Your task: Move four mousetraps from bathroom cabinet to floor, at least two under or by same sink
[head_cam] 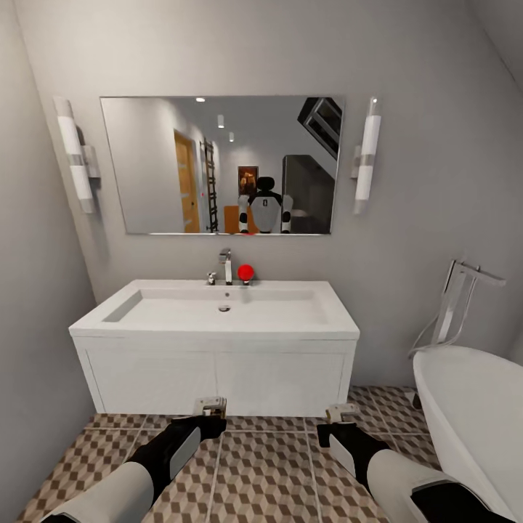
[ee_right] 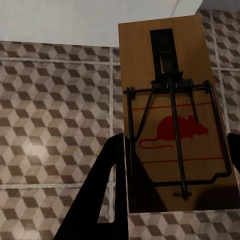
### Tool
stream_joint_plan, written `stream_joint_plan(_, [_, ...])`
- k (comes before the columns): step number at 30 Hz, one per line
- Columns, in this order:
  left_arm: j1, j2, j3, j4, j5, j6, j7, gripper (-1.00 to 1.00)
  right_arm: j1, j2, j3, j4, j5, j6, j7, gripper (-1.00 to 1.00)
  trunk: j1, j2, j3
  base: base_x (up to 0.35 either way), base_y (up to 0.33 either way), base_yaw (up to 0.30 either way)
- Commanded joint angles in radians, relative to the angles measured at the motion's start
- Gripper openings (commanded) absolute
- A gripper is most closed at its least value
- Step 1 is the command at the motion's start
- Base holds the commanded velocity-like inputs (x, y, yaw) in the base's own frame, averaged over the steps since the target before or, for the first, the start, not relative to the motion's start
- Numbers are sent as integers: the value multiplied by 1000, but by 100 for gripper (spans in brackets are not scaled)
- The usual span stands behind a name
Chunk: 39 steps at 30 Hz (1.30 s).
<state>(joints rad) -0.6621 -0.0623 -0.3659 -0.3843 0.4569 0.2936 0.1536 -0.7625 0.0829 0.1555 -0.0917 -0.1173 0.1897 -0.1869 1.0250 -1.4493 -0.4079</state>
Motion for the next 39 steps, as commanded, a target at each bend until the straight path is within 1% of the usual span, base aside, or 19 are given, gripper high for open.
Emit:
stream_joint_plan(1, [-1,1,-8,-2,9,4,11,-100,0,0,9,-2,-12,5,-5,-100,0,-1,-1,2,0,0])
stream_joint_plan(3, [-1,1,-8,-2,9,0,11,-100,-1,0,9,-2,-12,5,-6,-100,0,-1,-1,2,0,0])
stream_joint_plan(4, [-1,1,-8,-1,11,-14,11,-100,0,0,9,-2,-12,5,-6,-100,0,-1,-1,0,0,0])
stream_joint_plan(10, [-1,0,-8,-2,11,-20,11,-100,0,0,9,-2,-12,5,-7,-100,0,-1,-1,0,0,0])
stream_joint_plan(26, [-1,-1,-10,4,4,-14,14,-100,0,1,10,-3,-10,5,-7,-100,0,-1,-1,0,0,0])
stream_joint_plan(32, [-1,-5,-10,-1,3,-6,15,-100,0,2,11,-3,-9,6,-6,-100,0,-1,-1,0,0,0])
stream_joint_plan(39, [-1,-6,-10,-3,2,-3,16,-100,0,9,12,-4,-10,7,-5,-100,0,-1,-1,0,0,0])
